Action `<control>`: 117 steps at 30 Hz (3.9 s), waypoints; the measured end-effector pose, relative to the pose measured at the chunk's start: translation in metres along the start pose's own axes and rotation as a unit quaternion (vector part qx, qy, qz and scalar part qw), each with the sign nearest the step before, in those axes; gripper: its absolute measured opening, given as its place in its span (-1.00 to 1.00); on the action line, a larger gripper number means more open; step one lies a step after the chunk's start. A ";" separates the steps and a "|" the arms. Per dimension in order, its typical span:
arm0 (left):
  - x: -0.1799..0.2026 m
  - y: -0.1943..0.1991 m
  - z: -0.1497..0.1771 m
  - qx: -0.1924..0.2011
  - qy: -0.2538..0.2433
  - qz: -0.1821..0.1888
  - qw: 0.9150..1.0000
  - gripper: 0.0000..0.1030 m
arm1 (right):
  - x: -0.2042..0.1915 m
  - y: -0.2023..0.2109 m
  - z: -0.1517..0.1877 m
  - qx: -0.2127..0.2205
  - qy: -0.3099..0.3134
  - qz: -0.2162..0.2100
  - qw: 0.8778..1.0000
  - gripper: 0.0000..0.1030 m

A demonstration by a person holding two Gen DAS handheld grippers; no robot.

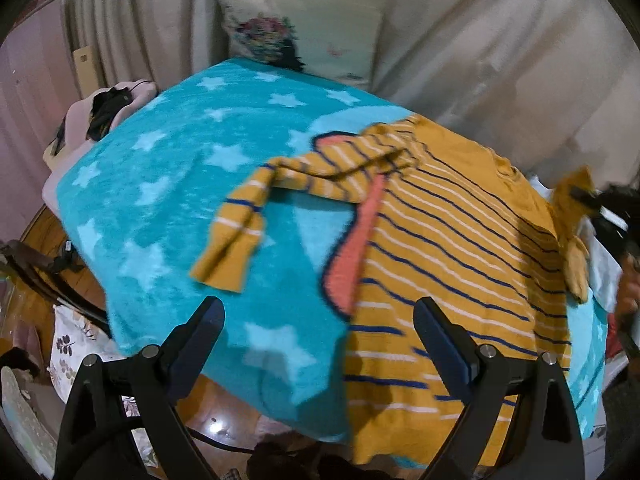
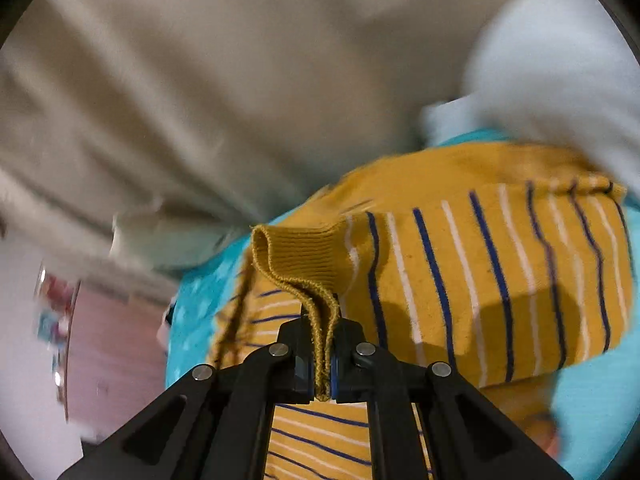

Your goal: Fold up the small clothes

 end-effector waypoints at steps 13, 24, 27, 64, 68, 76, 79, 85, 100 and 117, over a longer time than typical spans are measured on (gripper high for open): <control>-0.089 -0.014 0.001 -0.014 0.038 -0.047 0.998 0.85 | -0.032 -0.199 0.046 -0.127 0.048 0.066 0.989 -0.82; -0.138 -0.034 -0.009 -0.026 0.103 -0.054 0.993 0.85 | -0.098 -0.200 0.063 -0.066 0.033 0.062 0.995 -0.05; -0.149 -0.038 -0.012 -0.026 0.118 -0.055 0.991 0.85 | -0.131 -0.216 0.109 -0.120 0.036 0.003 0.992 -0.04; -0.183 -0.017 -0.017 0.002 0.163 -0.024 0.986 0.85 | -0.239 -0.055 0.069 -0.111 0.324 0.124 0.931 -0.92; -0.172 -0.008 -0.013 0.006 0.164 -0.036 0.986 0.85 | -0.129 -0.013 0.035 -0.106 0.288 0.260 0.915 -0.92; -0.158 0.020 0.001 0.017 0.171 -0.084 0.981 0.85 | 0.033 0.007 0.029 -0.096 0.129 0.336 0.928 -0.35; -0.157 0.030 0.010 0.019 0.178 -0.102 0.978 0.85 | 0.049 0.014 0.032 -0.067 0.096 0.315 0.942 -0.13; -0.160 0.041 0.026 0.015 0.199 -0.125 0.972 0.85 | 0.045 0.002 0.030 -0.036 0.089 0.296 0.950 -0.13; -0.051 0.051 -0.035 0.065 0.059 -0.056 0.995 0.85 | -0.065 -0.105 0.080 -0.087 0.184 0.177 0.963 -0.13; -0.126 0.029 0.009 0.008 0.167 -0.076 0.983 0.85 | -0.072 -0.127 0.166 -0.154 0.176 0.127 0.964 -0.13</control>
Point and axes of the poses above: each gripper's, at about its wrist camera, not at the fingertips, and y roughly against the way its jaws point, x to its right, z to its underside, the point moved 6 cm from there along -y, roughly the way its jaws point, and after that the axes turned 12 degrees about -z, right-handed, at the moved point
